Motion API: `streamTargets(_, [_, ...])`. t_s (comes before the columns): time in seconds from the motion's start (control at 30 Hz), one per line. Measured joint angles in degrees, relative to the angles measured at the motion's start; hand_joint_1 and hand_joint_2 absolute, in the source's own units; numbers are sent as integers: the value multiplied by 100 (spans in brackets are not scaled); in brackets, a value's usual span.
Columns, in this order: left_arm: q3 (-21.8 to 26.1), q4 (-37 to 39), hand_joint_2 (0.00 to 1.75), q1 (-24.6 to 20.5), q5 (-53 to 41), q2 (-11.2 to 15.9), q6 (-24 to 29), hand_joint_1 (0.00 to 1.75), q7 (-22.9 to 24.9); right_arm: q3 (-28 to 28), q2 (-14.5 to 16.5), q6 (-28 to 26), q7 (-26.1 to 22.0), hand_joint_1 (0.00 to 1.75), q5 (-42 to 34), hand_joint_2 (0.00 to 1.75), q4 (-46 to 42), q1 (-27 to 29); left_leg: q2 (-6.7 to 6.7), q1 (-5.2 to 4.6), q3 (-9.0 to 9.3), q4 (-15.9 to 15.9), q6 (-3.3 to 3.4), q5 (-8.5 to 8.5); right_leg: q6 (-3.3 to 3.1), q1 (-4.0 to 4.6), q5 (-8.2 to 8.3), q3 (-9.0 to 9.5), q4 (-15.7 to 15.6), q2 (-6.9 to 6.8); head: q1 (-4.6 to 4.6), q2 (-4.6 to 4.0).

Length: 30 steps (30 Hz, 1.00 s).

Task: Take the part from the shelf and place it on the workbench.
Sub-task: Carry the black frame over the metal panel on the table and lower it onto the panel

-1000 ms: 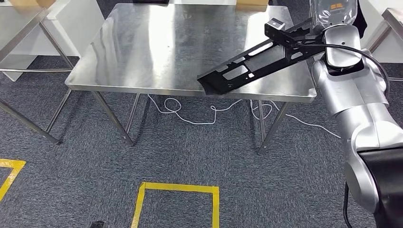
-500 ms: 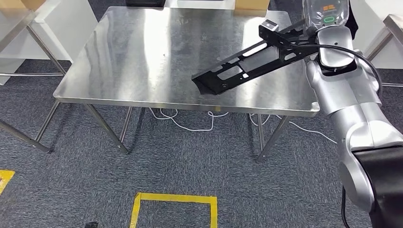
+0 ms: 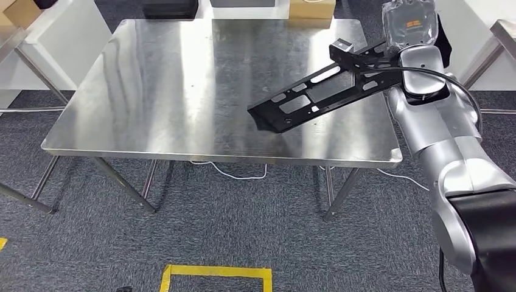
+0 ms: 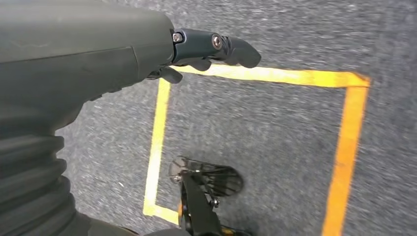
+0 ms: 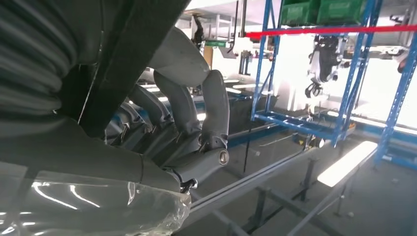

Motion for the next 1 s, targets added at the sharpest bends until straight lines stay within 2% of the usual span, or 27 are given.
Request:
streamTargets(0.07, [5, 2, 175, 10, -1, -3, 1, 0, 1, 5, 22, 3, 0, 175, 3, 175, 33, 89, 0, 7, -444, 586, -47, -378, -50, 24, -136, 185, -23, 31, 0, 0])
streamTargets(0.1, [6, 3, 175, 16, -1, -4, 1, 0, 2, 8, 32, 3, -1, 175, 3, 175, 44, 120, 0, 7, -609, 668, -48, -570, -53, 35, -205, 272, -26, 50, 0, 0])
streamTargets(0.13, [7, 3, 175, 22, -1, -3, 2, 0, 2, 11, 43, 3, -1, 175, 3, 175, 50, 132, 0, 4, -714, 592, -30, -649, -51, 45, -275, 358, -27, 71, -1, 0])
streamTargets(0.17, [8, 3, 175, 29, -1, -3, 2, 0, 2, 13, 55, 3, -2, 175, 2, 175, 52, 128, -1, -3, -748, 364, 8, -547, -45, 57, -342, 446, -28, 88, -2, 0])
streamTargets(0.2, [9, 3, 175, 39, -2, -1, 2, 0, 1, 13, 63, 3, -2, 175, 1, 175, 53, 123, -1, -19, -729, 19, 70, -236, -36, 67, -411, 531, -37, 101, -2, 0])
streamTargets(0.27, [11, 3, 175, 71, -7, 9, 1, 0, -1, 14, 71, 3, -2, 175, -7, 175, 66, 115, -23, -80, -647, -707, 210, 593, 4, 113, -549, 701, -58, 132, 4, 0])
streamTargets(0.3, [12, 3, 175, 85, -10, 14, 0, 0, -3, 15, 75, 2, -6, 175, -11, 175, 70, 108, -36, -111, -610, -931, 256, 869, 27, 140, -618, 756, -86, 148, 12, 0])
streamTargets(0.33, [13, 3, 175, 90, -14, 16, 0, 0, -4, 14, 73, -1, -10, 175, -15, 175, 70, 83, -49, -135, -576, -1045, 280, 969, 62, 172, -656, 818, -72, 165, 16, 0])
streamTargets(0.4, [13, 1, 175, 73, -24, 10, 2, 0, -4, 9, 67, -8, -22, 175, -19, 175, 53, -8, -50, -156, -459, -1083, 314, 910, 124, 199, -704, 858, -24, 175, 16, 0])
streamTargets(0.43, [13, 0, 175, 60, -30, 4, 5, 0, 8, 8, 55, -10, -27, 175, -18, 175, 47, -64, -50, -162, -397, -1093, 345, 896, 150, 200, -728, 815, 128, 165, 14, 0])
streamTargets(0.47, [13, -1, 175, 46, -36, -2, 10, 0, 23, 8, 48, -13, -34, 175, -16, 175, 43, -108, -49, -169, -344, -1094, 376, 890, 164, 195, -770, 676, 356, 150, 15, 0])
streamTargets(0.5, [13, -2, 175, 33, -40, -8, 15, 0, 38, 9, 33, -14, -40, 175, -15, 175, 44, -131, -55, -169, -307, -1095, 404, 880, 167, 189, -845, 442, 708, 134, 21, 0])
streamTargets(0.57, [13, -2, 175, 12, -49, -13, 21, 0, 56, 9, 1, -20, -49, 175, -15, 175, 53, -94, -73, -181, -252, -1093, 445, 818, 131, 195, -1106, -100, 1420, 124, 26, 0])
streamTargets(0.6, [13, -1, 175, 9, -53, -17, 21, 0, 55, 9, -18, -23, -52, 175, -14, 175, 62, -43, -94, -188, -216, -1094, 455, 775, 105, 200, -1243, -318, 1601, 124, 27, 0])
streamTargets(0.63, [13, -1, 175, 13, -56, -24, 24, 0, 53, 9, -33, -27, -58, 175, -14, 175, 70, 9, -118, -201, -171, -1094, 460, 733, 94, 204, -1301, -446, 1593, 123, 28, 0])
streamTargets(0.67, [13, 0, 175, 17, -57, -33, 28, 0, 51, 9, -47, -31, -65, 175, -14, 175, 77, 48, -143, -218, -122, -1095, 462, 691, 107, 209, -1209, -479, 1388, 122, 28, 0])
streamTargets(0.7, [13, 1, 175, 21, -57, -43, 36, 0, 49, 9, -61, -34, -73, 175, -14, 175, 81, 69, -163, -237, -72, -1095, 462, 652, 142, 220, -969, -440, 1032, 120, 27, 0])
streamTargets(0.73, [13, 4, 175, 22, -57, -60, 44, 0, 48, 9, -71, -36, -80, 175, -15, 175, 82, 75, -180, -253, -30, -1095, 459, 614, 168, 240, -630, -364, 613, 116, 26, 0])
streamTargets(0.77, [13, 7, 175, 22, -58, -74, 51, 0, 46, 9, -82, -38, -85, 175, -15, 175, 83, 69, -196, -268, 3, -1092, 447, 574, 161, 265, -339, -291, 256, 114, 24, 0])
streamTargets(0.8, [13, 9, 175, 18, -60, -86, 56, 0, 44, 9, -89, -39, -87, 175, -16, 175, 81, 56, -209, -277, 21, -1091, 425, 534, 129, 288, -127, -215, 21, 115, 26, 0])
streamTargets(0.83, [13, 11, 175, 15, -65, -94, 61, 0, 41, 9, -92, -42, -89, 175, -17, 175, 79, 41, -220, -285, 35, -1060, 402, 507, 73, 296, -2, -167, -97, 116, 29, 0])
streamTargets(0.93, [13, 10, 175, 9, -90, -85, 84, 0, 34, 7, -97, -50, -91, 175, -19, 175, 70, -11, -193, -281, 47, -864, 317, 368, -79, 198, 93, 4, -152, 110, 39, 0])
streamTargets(1.0, [13, 9, 175, 6, -100, -79, 95, 0, 33, 8, -90, -55, -96, 175, -24, 175, 67, -62, -126, -235, -126, -417, 231, 55, -135, 148, 83, 100, -161, 101, 45, 0])
